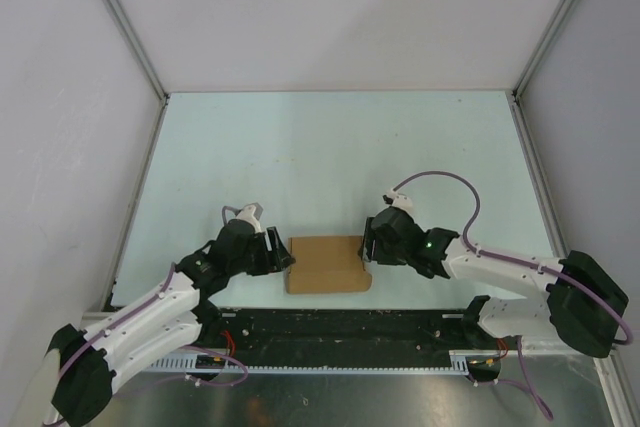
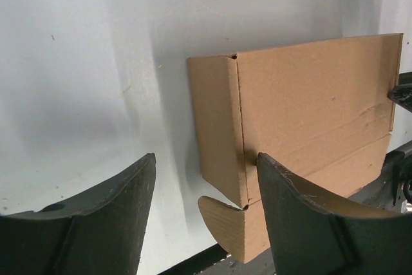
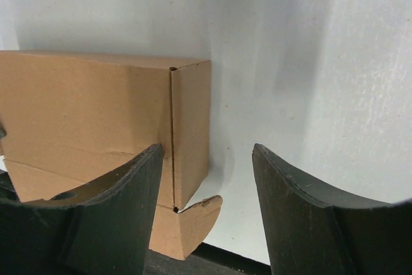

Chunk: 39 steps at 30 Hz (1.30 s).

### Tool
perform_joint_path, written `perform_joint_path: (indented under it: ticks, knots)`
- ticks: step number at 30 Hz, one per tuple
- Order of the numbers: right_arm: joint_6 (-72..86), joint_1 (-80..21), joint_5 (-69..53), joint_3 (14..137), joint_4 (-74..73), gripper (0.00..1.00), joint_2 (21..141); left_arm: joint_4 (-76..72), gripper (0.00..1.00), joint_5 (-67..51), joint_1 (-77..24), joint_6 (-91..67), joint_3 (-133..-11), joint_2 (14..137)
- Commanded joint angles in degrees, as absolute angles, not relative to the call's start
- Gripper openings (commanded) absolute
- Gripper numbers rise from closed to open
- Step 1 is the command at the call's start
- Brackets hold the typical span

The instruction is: Fold the paper box

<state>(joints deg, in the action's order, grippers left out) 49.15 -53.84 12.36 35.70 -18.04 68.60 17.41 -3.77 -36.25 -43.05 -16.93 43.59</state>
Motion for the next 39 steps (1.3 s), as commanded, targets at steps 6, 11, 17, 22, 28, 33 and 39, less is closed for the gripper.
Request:
perform_joint_path:
  ticks: [6,11,17,22,28,33,39]
  knots:
    - [48.61,-54.58,13.8,35.59,-18.28,0.63,65.22,17.67,0.71,-4.57,-36.56,-43.24,-17.58,37.81]
    - [48.69,-54.49,14.24,34.37,-20.48,0.65,61.79,17.75,0.72,-4.66,-36.65,-44.12,-17.49,35.6]
    - [51.15,-55.98,12.57,31.64,-20.48,0.6,56.26,18.1,0.69,-6.24,-38.75,-45.35,-16.53,33.49]
    - [53.26,-58.7,12.13,29.71,-21.1,0.6,52.48,19.6,0.68,-5.45,-43.05,-47.98,-16.17,33.4]
    - [54.49,-62.13,13.0,28.39,-19.42,0.62,52.29,21.35,0.67,-2.38,-49.29,-51.41,-15.73,34.28]
    - [55.2,-64.59,14.5,28.3,-18.73,0.62,53.7,22.24,0.67,-0.79,-52.47,-53.87,-15.56,35.07]
    - [55.19,-65.39,15.64,27.78,-17.14,0.62,55.72,22.5,0.67,-0.17,-53.79,-54.49,-15.91,35.33]
